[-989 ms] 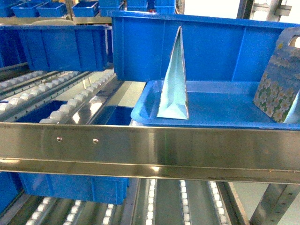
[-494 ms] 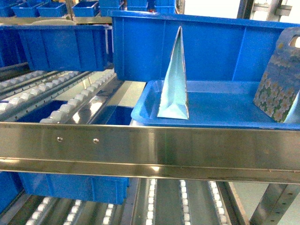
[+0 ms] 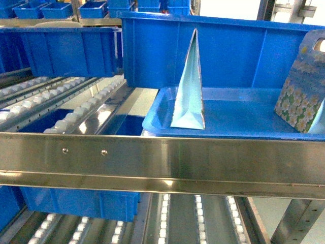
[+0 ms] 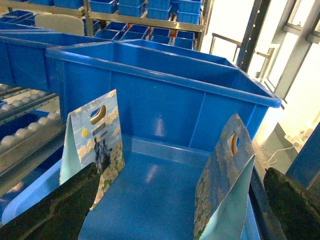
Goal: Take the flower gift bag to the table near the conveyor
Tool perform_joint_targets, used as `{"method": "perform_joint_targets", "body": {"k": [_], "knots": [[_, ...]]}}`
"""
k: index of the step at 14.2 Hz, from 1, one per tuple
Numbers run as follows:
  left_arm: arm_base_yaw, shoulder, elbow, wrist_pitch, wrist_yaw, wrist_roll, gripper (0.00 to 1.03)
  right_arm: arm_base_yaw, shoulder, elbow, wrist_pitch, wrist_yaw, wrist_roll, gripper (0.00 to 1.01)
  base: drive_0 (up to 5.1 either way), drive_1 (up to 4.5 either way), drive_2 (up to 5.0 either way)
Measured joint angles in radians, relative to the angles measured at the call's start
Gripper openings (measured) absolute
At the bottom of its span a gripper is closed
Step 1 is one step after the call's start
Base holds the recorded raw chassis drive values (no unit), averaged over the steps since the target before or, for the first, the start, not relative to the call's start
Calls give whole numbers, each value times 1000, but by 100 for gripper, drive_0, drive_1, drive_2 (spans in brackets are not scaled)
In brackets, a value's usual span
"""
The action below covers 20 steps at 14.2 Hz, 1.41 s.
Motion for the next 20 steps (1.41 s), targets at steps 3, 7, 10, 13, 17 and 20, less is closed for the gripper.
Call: {"method": "perform_joint_targets", "body": {"k": [3,7,10,13,17,20], "knots": [[-21,119,77,-65,0,13,98,25,98,69,-23,9,-2,98,0,0,0],[-55,230,189,-144,28,-6,98,2,220,154,2,24,-18,98,0,0,0],[-60,242,189,-148,31,-10,98,-22,222,156,-4,19,-18,98,0,0,0],[-60,242,189,-148,31,-11,98,-29,225,156,13,14,-18,98,0,0,0],[-60,242,189,-148,31,-11,98,-142,434,204,134,57,-17,98,0,0,0],[-60,242,189,-148,31,-11,98,-167,508,292,134,44,-9,98,0,0,0]]}}
